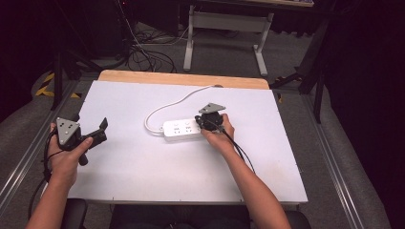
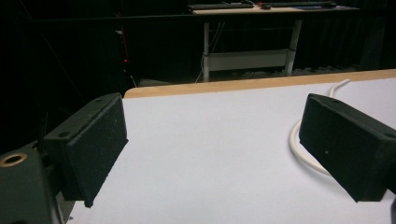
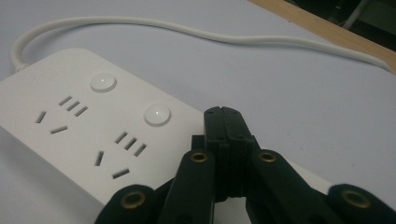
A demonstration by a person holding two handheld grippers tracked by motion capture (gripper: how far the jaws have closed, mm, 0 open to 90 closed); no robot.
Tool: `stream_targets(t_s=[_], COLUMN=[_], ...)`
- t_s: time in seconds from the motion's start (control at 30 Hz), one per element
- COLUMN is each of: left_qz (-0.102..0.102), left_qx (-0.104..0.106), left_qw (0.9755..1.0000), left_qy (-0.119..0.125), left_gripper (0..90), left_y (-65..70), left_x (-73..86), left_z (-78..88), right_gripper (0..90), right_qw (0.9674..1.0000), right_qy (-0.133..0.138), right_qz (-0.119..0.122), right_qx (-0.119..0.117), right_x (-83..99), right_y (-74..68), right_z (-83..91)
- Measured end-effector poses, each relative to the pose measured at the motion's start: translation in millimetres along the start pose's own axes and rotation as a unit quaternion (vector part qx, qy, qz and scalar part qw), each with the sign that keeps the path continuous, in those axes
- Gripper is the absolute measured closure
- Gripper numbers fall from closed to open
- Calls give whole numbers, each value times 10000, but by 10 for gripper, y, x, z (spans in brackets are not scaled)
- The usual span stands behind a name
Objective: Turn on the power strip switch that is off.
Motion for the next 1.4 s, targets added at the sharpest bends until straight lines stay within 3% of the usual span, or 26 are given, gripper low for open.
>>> stream_targets(t_s=[0.2,0.33,0.4,0.47,0.53,0.63,0.8,0.9,1.23,1.4], left_qz=[35,28,35,34,63,56,41,53,84,85], left_qx=[-16,-7,2,-4,-8,-9,21,21,58,49], left_qw=[10000,10000,10000,10000,10000,10000,10000,10000,9999,9999], left_qy=[19,38,43,26,25,17,43,47,46,29], left_gripper=[84,84,84,84,84,84,84,84,84,84], left_y=[-4,2,3,-5,-12,-15,4,0,-1,0], left_x=[-4,-8,-9,-9,-8,-5,-20,-19,-18,-17], left_z=[0,-4,-4,1,0,-8,-12,-9,-24,-29], right_gripper=[900,900,900,900,900,900,900,900,900,900], right_qw=[9998,9998,9992,9954,9937,9925,9855,9833,9691,9656], right_qy=[119,194,335,828,978,1143,1578,1702,2355,2475], right_qz=[-158,-59,-129,-378,-471,-361,-546,-580,-725,-792], right_qx=[-53,-67,-183,-314,-280,-248,-293,-269,-75,-22], right_x=[18,33,19,-4,2,17,-6,-33,-111,-106], right_y=[20,12,19,53,91,130,186,188,249,297], right_z=[10,28,54,121,181,282,444,515,856,968])
Point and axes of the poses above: each handheld gripper's, and its own axes: z roughly backward along the jaws, x roughly out of its underside, y roughly to its right, the point moved 4 cm from there along -z, roughly forward along the jaws, and after that the axes turned 5 degrees about y, right-handed, at the moved point
